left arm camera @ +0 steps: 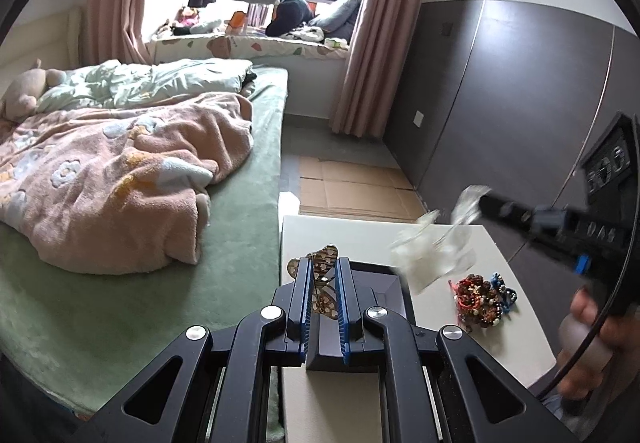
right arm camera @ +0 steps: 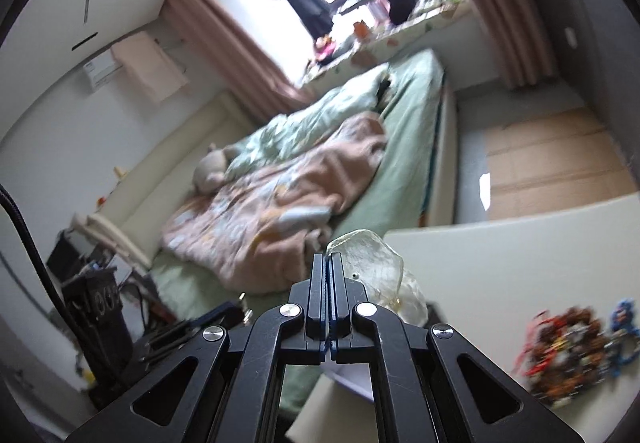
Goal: Organize jewelry
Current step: 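Carry the brooch into the black box and open the left tool, then grasp the red-string bead bracelet from the pile with the left tool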
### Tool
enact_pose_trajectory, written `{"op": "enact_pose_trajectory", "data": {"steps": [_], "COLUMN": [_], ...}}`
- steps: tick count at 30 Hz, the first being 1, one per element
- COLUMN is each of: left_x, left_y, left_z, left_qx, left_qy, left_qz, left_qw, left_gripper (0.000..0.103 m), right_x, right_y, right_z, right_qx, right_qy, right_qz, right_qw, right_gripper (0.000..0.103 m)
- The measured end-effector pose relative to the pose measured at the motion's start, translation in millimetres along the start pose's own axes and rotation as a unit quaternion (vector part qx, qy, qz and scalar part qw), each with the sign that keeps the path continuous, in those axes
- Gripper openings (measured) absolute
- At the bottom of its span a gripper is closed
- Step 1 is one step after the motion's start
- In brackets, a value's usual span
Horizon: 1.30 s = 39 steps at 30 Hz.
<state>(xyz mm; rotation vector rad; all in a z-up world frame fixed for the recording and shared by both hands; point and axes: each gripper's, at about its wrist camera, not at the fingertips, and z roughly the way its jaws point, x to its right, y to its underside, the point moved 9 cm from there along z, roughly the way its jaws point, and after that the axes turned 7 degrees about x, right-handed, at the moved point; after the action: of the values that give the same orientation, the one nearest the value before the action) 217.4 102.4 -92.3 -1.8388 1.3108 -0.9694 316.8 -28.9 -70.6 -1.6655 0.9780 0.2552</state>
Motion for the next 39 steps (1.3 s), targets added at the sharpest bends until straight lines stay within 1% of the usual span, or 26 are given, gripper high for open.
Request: {"op": "enact_pose_trajectory", "data": {"steps": [1,2,3,4,5,6,7,9,12,14,15,16,17,18,19,21,25,28,31,34,39], "left_x": [0.7,2.0,3.8,5.2,8.0,10.1,13.7,18.2,25.6,31.5,34.2,36.4,38.7,40.1,41.1,45.0,58.6,73.4,87.3,105.4,129.2], "left_y": [0.5,1.5,3.1,4.7,7.3,8.9,11.9,14.4,19.0,22.4,23.9,25.0,26.2,27.0,26.6,24.2,27.2,29.5,31.6,34.4,38.6], "left_z": [2.3,5.6,9.6,12.1,16.8,19.9,24.6,30.8,41.4,48.2,51.2,52.9,55.2,56.3,56.4,54.6,59.9,60.7,61.7,63.1,68.6], "left_qx": [-0.002,-0.005,-0.010,-0.014,-0.021,-0.026,-0.035,-0.041,-0.058,-0.072,-0.078,-0.082,-0.086,-0.087,-0.084,-0.071,-0.084,-0.086,-0.089,-0.089,-0.092], "left_qy": [0.000,-0.001,0.000,0.001,0.004,0.006,0.011,0.016,0.017,0.021,0.024,0.026,0.027,0.025,0.022,0.021,0.023,0.030,0.039,0.053,0.069], "left_qz": [0.003,0.006,0.008,0.008,0.007,0.006,0.004,0.001,0.000,-0.004,-0.007,-0.009,-0.012,-0.014,-0.018,-0.023,-0.018,-0.005,0.003,0.010,0.024], "left_qw": [1.0000,1.0000,0.9999,0.9999,0.9997,0.9996,0.9993,0.9990,0.9982,0.9972,0.9966,0.9963,0.9959,0.9958,0.9960,0.9969,0.9961,0.9958,0.9953,0.9945,0.9931], "left_gripper": [0.012,0.012,0.012,0.012,0.012,0.012,0.012,0.012,0.012,0.015,0.019,0.031,0.041,0.062,0.074,0.076,0.076,0.076,0.076,0.076,0.076], "right_x": [-0.6,0.3,2.9,8.0,19.8,27.9,41.6,51.8,66.5,74.4,78.1,82.1,85.4,88.0,89.8,94.7,103.9,116.6,137.0,155.6,177.1], "right_y": [6.2,15.0,22.4,31.6,42.1,46.1,52.1,54.8,53.2,53.0,53.4,53.1,54.3,54.9,55.2,55.0,48.8,43.0,41.3,43.6,44.5], "right_z": [5.0,14.4,22.8,29.9,38.5,39.6,38.1,29.4,12.4,1.6,-2.6,-6.0,-10.4,-12.0,-13.8,-21.8,-43.2,-58.1,-73.7,-84.1,-105.7], "right_qx": [-0.009,-0.024,-0.038,-0.056,-0.077,-0.086,-0.095,-0.098,-0.094,-0.095,-0.097,-0.099,-0.102,-0.105,-0.107,-0.108,-0.097,-0.079,-0.066,-0.063,-0.046], "right_qy": [-0.006,-0.009,-0.007,-0.003,0.010,0.024,0.049,0.057,0.081,0.091,0.097,0.103,0.106,0.108,0.111,0.119,0.127,0.147,0.166,0.183,0.200], "right_qz": [0.005,0.006,0.004,0.005,0.018,0.028,0.044,0.049,0.060,0.068,0.070,0.072,0.076,0.079,0.082,0.087,0.099,0.104,0.123,0.142,0.166], "right_qw": [1.000,1.000,0.999,0.998,0.997,0.996,0.993,0.992,0.990,0.989,0.988,0.987,0.986,0.985,0.985,0.983,0.982,0.981,0.976,0.971,0.965], "right_gripper": [0.003,0.005,0.011,0.039,0.072,0.082,0.084,0.084,0.084,0.084,0.084,0.084,0.084,0.084,0.084,0.084,0.084,0.085,0.085,0.084,0.085]}}
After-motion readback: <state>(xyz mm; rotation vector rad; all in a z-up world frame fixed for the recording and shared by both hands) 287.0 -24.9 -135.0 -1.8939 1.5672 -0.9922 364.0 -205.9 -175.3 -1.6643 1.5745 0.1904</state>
